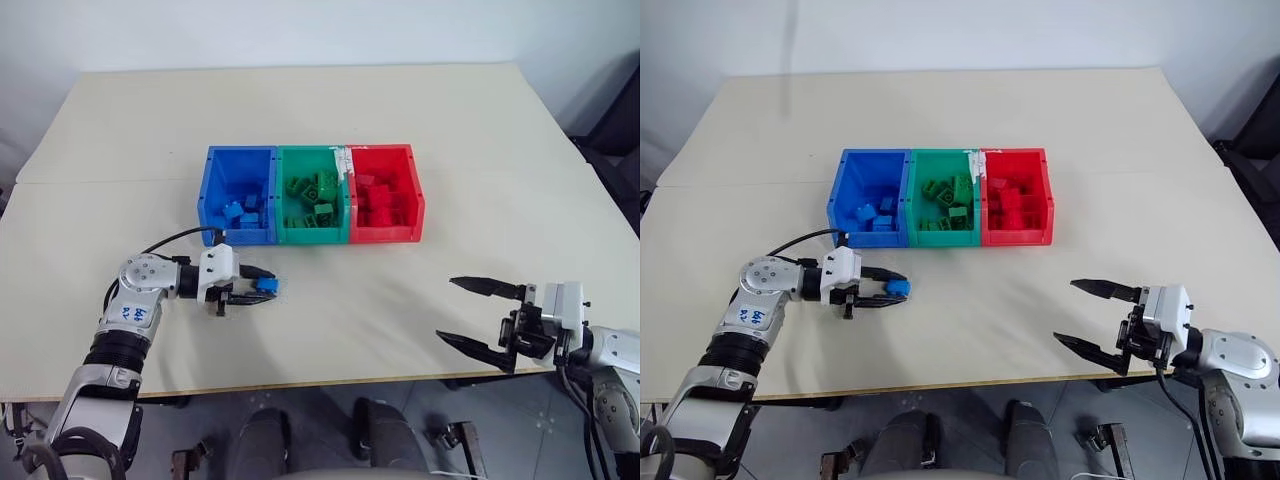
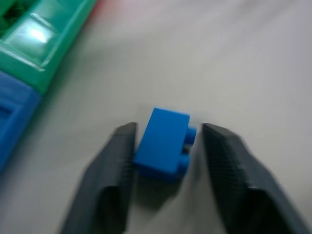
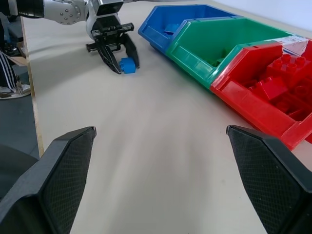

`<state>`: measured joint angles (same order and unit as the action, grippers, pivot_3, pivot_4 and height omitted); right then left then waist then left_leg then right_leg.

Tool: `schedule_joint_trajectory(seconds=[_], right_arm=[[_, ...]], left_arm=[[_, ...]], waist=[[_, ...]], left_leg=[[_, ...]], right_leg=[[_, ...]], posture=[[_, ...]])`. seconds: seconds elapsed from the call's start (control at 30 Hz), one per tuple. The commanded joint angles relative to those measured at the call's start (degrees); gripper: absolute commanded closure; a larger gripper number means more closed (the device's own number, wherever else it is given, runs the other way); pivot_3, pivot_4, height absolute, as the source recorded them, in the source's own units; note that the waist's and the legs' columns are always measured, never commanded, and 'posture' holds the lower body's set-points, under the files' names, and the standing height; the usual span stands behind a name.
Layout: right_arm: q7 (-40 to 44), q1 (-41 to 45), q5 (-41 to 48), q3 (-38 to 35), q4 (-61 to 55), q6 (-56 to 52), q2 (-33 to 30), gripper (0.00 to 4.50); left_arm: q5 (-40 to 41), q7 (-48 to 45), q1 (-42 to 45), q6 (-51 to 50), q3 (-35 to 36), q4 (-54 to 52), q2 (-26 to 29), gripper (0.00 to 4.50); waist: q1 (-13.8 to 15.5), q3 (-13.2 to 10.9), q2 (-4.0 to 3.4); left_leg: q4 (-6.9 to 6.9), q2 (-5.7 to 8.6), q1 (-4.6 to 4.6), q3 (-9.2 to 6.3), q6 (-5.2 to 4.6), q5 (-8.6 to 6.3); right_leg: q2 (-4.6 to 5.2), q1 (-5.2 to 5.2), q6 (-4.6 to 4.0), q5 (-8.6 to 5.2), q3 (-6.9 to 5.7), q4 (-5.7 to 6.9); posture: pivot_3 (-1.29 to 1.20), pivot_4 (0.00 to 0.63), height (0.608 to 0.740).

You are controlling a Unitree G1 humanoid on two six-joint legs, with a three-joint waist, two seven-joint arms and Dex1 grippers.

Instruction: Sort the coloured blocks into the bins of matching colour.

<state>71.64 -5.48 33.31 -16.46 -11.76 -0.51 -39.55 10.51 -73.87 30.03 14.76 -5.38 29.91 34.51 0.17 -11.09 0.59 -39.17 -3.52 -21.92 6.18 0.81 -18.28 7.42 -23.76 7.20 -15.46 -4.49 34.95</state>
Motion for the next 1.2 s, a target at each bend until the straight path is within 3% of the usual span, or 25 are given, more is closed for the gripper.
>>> schedule_joint_trajectory(seconds=[0.03, 0.17, 0.3, 0.53, 0.77, 0.9, 1.1, 1.13, 1.2], right_arm=[[-0.13, 1.71, 1.09, -0.04, -0.77, -0.09, -0.41, 0.0], [-0.47, 4.36, 1.2, 1.36, -0.45, -0.88, 0.15, 0.0], [-2.55, 7.28, 2.01, 1.79, -0.01, -2.28, 1.39, 0.0], [-7.52, 12.83, 3.01, 0.35, 1.44, -1.88, 4.74, 0.0], [-10.64, 14.17, 3.46, 0.63, 0.59, -2.0, 6.23, 0.0], [-11.12, 13.64, 3.43, 1.32, -0.37, -1.98, 6.67, 0.0], [-8.64, 14.44, 3.82, 2.5, 0.89, -2.36, 5.84, 0.0], [-7.65, 14.9, 3.79, 2.69, 1.68, -2.4, 5.55, 0.0], [-5.26, 16.09, 3.45, 3.27, 3.61, -2.34, 4.9, 0.0]], left_arm=[[2.97, 0.31, -2.04, -2.49, 2.35, -3.09, 0.29, 3.58], [10.13, 6.28, -3.11, -10.39, 8.86, -11.06, -0.81, 3.58], [11.85, 16.82, 0.08, -19.67, 13.24, -15.39, -1.34, 3.58], [4.91, 33.43, 12.17, -25.33, 13.43, -8.11, -3.69, 3.58], [1.87, 34.18, 17.15, -23.54, 11.6, 0.42, -4.53, 3.58], [3.36, 31.29, 16.43, -23.62, 12.04, -1.77, -3.97, 2.3], [6.44, 23.81, 9.28, -22.21, 15.32, -9.49, 2.38, 0.33], [7.42, 21.83, 6.82, -21.96, 16.19, -11.6, 3.95, 0.1], [10.9, 17.92, 0.59, -21.85, 19.73, -17.02, 6.94, 0.1]], waist=[[-0.08, 0.0, 0.0], [-0.2, -0.01, 0.02], [-0.11, -0.02, 0.03], [0.55, -0.02, 0.04], [0.79, -0.02, 0.04], [1.03, -0.02, 0.04], [0.33, -0.02, 0.04], [-0.03, -0.02, 0.04], [-0.51, -0.02, 0.04]], left_leg=[[0.0, 0.0, 0.0, -0.01, 0.0, 0.0], [0.0, -0.04, -0.03, -0.01, 0.03, 0.02], [0.0, -0.04, -0.06, -0.04, 0.03, 0.02], [-0.01, 0.04, -0.11, -0.06, 0.03, 0.08], [0.06, 0.03, -0.21, 0.0, 0.02, 0.06], [0.06, 0.03, -0.23, 0.01, 0.02, 0.05], [0.07, -0.04, -0.23, 0.04, 0.04, 0.04], [0.08, -0.06, -0.23, 0.05, 0.04, 0.04], [0.1, -0.08, -0.22, 0.07, 0.05, 0.03]], right_leg=[[0.0, 0.0, 0.0, 0.0, 0.0, 0.02], [-0.02, -0.03, 0.0, 0.0, -0.01, 0.08], [-0.02, -0.02, 0.01, 0.0, -0.01, 0.1], [-0.05, 0.02, 0.1, 0.06, 0.0, 0.06], [-0.12, -0.04, 0.1, 0.06, 0.0, -0.12], [-0.12, -0.03, 0.1, 0.06, 0.0, -0.17], [-0.17, -0.06, 0.1, 0.06, 0.0, -0.16], [-0.17, -0.08, 0.09, 0.06, 0.0, -0.17], [-0.17, -0.09, 0.08, 0.05, 0.02, -0.15]], posture=[[0.0, 0.15, 0.74], [0.0, 0.15, 0.74], [0.0, 0.15, 0.74], [0.0, 0.15, 0.74], [0.0, 0.15, 0.74], [0.0, 0.15, 0.74], [0.0, 0.15, 0.74], [0.0, 0.15, 0.74], [0.0, 0.15, 0.74]])
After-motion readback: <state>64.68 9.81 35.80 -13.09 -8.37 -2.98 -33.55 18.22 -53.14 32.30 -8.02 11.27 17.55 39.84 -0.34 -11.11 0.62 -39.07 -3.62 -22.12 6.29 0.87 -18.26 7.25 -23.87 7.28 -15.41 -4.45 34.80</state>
